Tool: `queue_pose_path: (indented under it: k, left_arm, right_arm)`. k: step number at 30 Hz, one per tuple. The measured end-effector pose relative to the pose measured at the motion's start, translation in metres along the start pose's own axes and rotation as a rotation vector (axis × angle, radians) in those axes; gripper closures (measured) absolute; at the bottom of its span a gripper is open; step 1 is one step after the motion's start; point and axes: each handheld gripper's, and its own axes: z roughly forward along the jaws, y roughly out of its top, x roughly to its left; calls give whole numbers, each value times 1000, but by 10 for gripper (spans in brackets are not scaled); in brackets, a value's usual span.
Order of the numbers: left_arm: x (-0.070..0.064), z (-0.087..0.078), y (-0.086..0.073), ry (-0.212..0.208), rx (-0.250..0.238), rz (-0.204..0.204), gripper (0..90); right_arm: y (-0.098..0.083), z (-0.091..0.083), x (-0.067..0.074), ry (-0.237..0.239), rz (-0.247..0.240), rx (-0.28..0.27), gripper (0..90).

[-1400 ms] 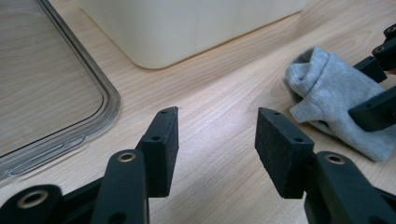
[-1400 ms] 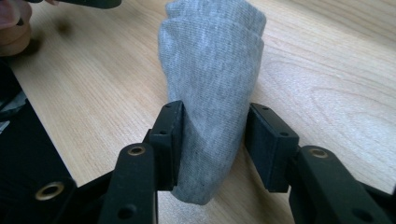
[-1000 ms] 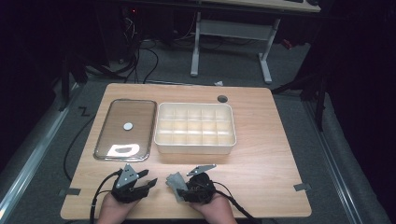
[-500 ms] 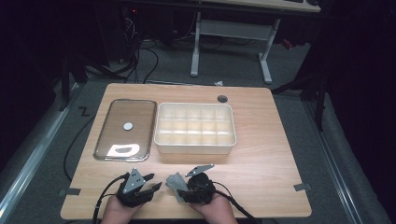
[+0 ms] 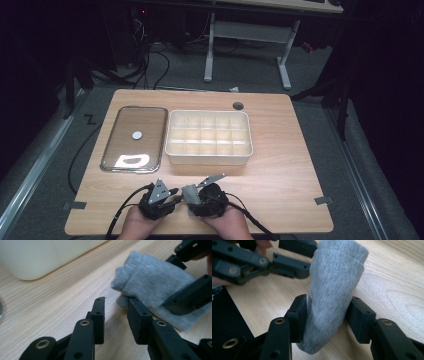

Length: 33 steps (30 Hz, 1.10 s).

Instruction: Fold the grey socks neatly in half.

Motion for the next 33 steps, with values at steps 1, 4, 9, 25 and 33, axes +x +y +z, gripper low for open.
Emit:
queue_pose_path:
  k: [1, 4, 9, 25, 33]
  left_arm:
    - [-1, 0, 0, -3, 1, 2, 681]
    - [-2, 0, 0, -6, 7, 14, 682]
    - [2, -7, -2, 12, -11, 7, 622]
    - [36, -28, -16, 86, -42, -79, 483]
    - [42, -32, -19, 86, -59, -119, 469]
  right_arm:
    - [1, 1, -1, 4, -1, 1, 524]
    - [3, 2, -2, 10, 19, 7, 543]
    - [4, 1, -3, 19, -3, 0, 664]
    - [2, -33, -23, -150, -72, 47, 680]
    - [-1, -51, -46, -233, -35, 64, 683]
